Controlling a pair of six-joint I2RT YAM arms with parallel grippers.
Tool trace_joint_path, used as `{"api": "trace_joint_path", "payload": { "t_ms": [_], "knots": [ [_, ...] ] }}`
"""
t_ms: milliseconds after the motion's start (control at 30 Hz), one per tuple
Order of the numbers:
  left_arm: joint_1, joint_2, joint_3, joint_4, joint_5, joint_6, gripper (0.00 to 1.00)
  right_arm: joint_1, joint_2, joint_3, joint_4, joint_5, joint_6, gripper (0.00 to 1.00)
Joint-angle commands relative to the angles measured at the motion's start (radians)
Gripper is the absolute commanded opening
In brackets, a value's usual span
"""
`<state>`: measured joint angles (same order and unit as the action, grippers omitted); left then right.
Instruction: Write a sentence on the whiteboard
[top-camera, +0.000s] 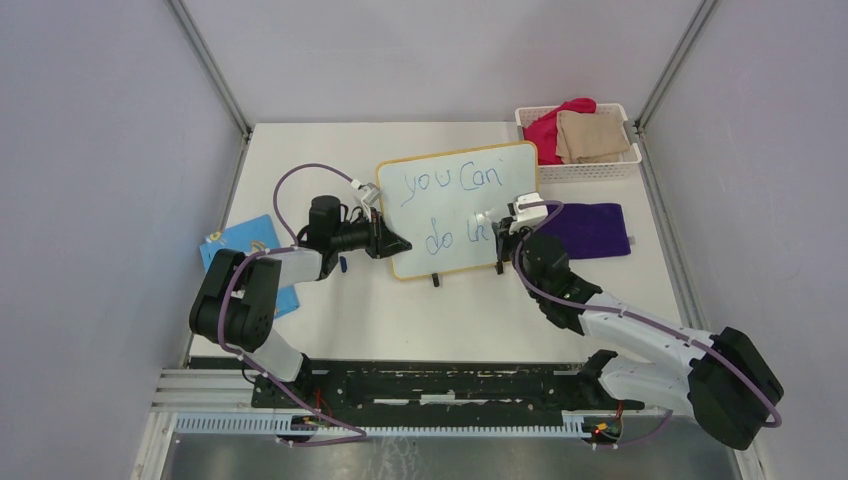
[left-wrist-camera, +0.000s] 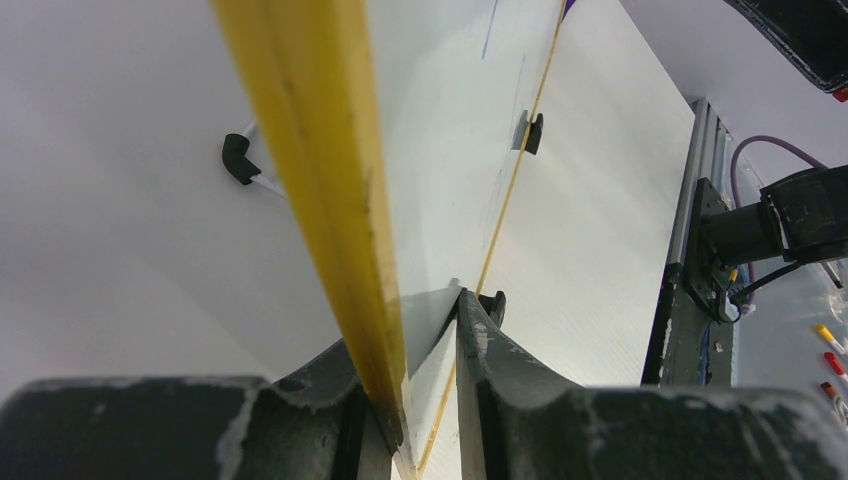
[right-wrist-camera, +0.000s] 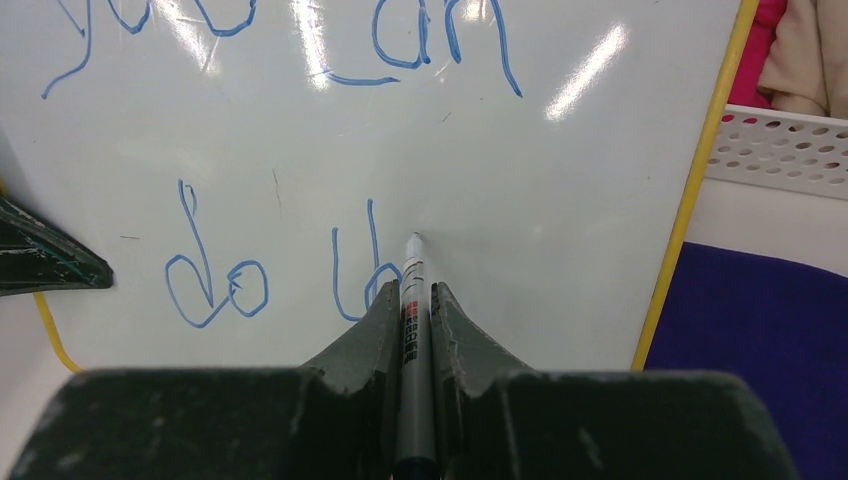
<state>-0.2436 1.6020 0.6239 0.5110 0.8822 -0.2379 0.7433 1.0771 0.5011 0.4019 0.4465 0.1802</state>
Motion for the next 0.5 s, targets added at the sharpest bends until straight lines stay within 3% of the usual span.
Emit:
{"api": "trace_joint_path", "payload": {
  "t_ms": [0, 467],
  "knots": [
    [-0.025, 0.046, -0.015, -0.160, -0.101, 0.096, 0.02, -0.009, 0.012, 0.037, 0.052, 0.016, -0.006, 0.00],
    [-0.025, 0.048, -0.015, -0.161, -0.101, 0.097, 0.02, -0.018, 0.003, -0.007, 0.030, 0.031, 0.002, 0.00]
  ]
}}
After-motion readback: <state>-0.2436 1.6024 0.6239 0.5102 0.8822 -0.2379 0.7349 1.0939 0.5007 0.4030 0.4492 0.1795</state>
